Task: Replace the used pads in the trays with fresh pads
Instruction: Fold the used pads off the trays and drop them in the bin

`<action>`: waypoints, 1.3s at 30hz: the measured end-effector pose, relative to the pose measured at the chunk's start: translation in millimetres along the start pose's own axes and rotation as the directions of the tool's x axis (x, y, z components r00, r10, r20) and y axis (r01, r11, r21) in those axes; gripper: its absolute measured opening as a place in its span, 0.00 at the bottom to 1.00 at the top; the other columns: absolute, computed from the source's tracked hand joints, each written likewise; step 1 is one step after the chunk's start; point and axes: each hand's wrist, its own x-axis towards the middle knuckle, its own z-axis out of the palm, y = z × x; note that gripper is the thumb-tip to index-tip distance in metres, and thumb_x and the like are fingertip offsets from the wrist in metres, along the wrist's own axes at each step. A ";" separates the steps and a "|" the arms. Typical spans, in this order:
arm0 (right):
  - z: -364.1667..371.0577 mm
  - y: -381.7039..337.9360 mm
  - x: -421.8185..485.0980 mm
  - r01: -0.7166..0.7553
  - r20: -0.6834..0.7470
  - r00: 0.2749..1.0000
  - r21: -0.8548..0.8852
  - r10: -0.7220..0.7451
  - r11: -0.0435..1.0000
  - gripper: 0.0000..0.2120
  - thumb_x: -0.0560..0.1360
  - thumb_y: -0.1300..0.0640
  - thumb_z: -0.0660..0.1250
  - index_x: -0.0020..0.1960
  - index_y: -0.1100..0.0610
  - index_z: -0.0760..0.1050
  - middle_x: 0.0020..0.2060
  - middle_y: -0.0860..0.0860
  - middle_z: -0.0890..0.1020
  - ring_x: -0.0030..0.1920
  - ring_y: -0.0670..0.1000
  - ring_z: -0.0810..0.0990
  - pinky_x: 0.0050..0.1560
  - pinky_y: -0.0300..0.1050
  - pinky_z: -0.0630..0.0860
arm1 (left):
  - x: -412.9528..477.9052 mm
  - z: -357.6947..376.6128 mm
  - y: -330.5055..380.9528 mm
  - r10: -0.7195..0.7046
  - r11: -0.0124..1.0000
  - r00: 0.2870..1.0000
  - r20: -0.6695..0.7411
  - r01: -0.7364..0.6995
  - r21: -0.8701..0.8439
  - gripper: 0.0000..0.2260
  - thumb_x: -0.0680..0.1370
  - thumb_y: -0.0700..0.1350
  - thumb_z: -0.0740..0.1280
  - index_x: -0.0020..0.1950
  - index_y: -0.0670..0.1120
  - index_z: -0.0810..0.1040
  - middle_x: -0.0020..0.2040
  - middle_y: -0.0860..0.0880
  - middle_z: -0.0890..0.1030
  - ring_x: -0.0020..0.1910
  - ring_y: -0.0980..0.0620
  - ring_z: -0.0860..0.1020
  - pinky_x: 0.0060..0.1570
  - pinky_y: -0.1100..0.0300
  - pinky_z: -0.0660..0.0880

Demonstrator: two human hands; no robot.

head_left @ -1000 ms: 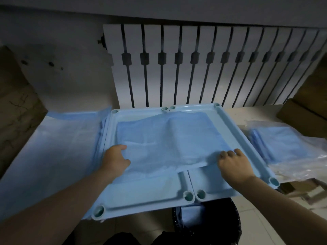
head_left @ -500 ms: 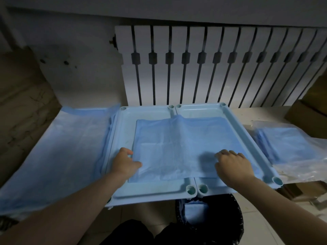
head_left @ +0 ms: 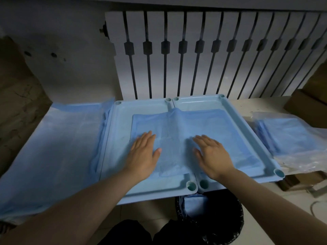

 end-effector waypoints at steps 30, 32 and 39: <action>46.2 3.6 63.6 -0.044 -0.003 0.999 0.501 0.052 0.864 0.26 0.83 0.47 0.50 0.79 0.52 0.50 0.78 0.47 0.53 0.78 0.44 0.48 0.77 0.45 0.42 | 24.9 57.1 19.9 0.052 0.959 0.986 0.156 -0.093 0.269 0.40 0.71 0.64 0.27 0.79 0.44 0.41 0.79 0.47 0.39 0.77 0.52 0.35 0.75 0.49 0.36; 51.2 10.5 46.8 -0.013 0.008 1.000 0.435 0.011 0.900 0.26 0.83 0.45 0.49 0.79 0.51 0.51 0.78 0.47 0.53 0.78 0.45 0.47 0.77 0.48 0.43 | 23.8 55.6 23.8 0.074 0.950 0.986 0.150 -0.116 0.288 0.40 0.71 0.63 0.27 0.79 0.43 0.41 0.79 0.46 0.40 0.77 0.51 0.36 0.75 0.49 0.37; 52.1 13.6 33.3 0.037 0.047 0.997 0.310 -0.054 0.950 0.33 0.77 0.38 0.38 0.79 0.50 0.49 0.78 0.47 0.51 0.78 0.46 0.46 0.77 0.47 0.40 | 17.9 68.0 37.9 0.073 0.954 0.986 0.153 -0.114 0.276 0.40 0.72 0.63 0.27 0.78 0.42 0.41 0.79 0.46 0.42 0.78 0.52 0.39 0.75 0.49 0.38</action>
